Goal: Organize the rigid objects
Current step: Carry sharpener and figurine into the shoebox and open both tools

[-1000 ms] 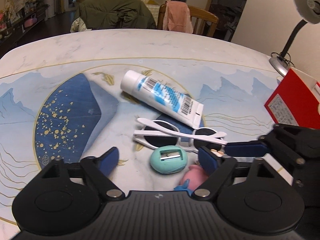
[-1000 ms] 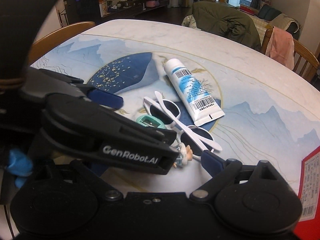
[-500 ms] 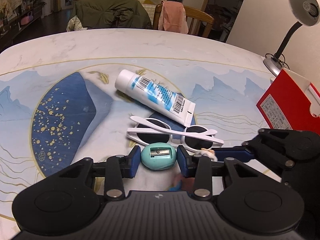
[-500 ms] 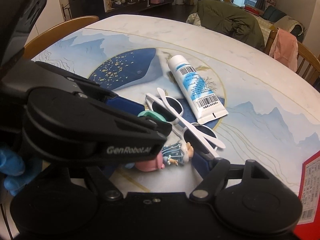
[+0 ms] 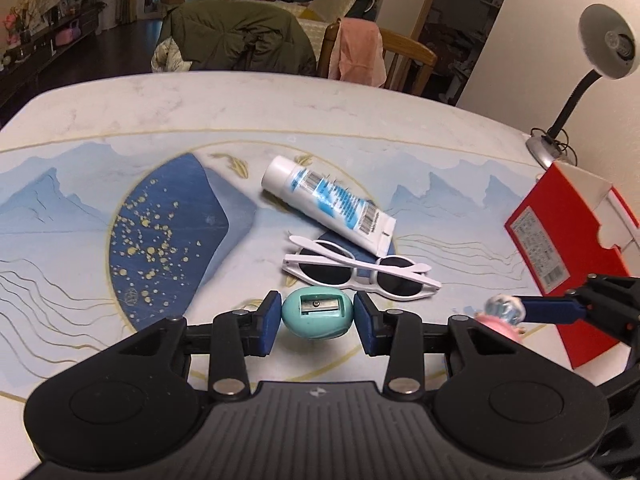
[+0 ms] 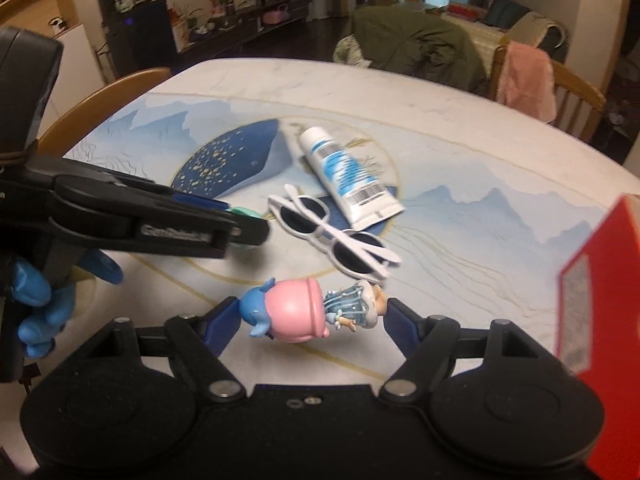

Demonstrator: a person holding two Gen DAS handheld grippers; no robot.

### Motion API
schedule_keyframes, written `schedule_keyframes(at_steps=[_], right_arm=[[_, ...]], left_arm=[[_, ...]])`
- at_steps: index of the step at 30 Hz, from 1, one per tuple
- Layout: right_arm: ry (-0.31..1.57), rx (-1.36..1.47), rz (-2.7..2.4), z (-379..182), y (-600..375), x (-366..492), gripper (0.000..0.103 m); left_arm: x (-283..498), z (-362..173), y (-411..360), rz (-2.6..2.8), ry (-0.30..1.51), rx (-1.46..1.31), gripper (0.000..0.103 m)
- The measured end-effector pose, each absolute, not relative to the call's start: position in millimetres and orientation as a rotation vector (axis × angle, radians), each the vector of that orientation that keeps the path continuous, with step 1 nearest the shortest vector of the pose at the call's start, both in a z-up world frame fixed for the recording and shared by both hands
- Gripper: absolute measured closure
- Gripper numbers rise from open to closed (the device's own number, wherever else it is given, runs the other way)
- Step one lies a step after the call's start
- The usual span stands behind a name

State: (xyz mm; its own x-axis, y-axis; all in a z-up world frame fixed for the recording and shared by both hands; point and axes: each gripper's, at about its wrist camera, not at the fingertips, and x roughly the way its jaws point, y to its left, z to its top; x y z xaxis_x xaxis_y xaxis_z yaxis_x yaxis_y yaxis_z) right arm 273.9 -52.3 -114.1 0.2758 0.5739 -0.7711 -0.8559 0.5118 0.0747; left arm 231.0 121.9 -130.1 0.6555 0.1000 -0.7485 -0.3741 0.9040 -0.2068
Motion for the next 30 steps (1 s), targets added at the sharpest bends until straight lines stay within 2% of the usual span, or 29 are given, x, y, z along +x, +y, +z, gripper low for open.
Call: schedule_keyframes(at_steps=[17,30], right_arm=[[0.778,-0.223,0.881,-42,-139,268,0.026],[0.735,-0.17,0.823,-23,-207,282,0.025]], left_arm=[[206,-56,63,0.153,0.716,-0.325,0.064],[223,-22,-1,0.108,0.669,-0.251,0.064]])
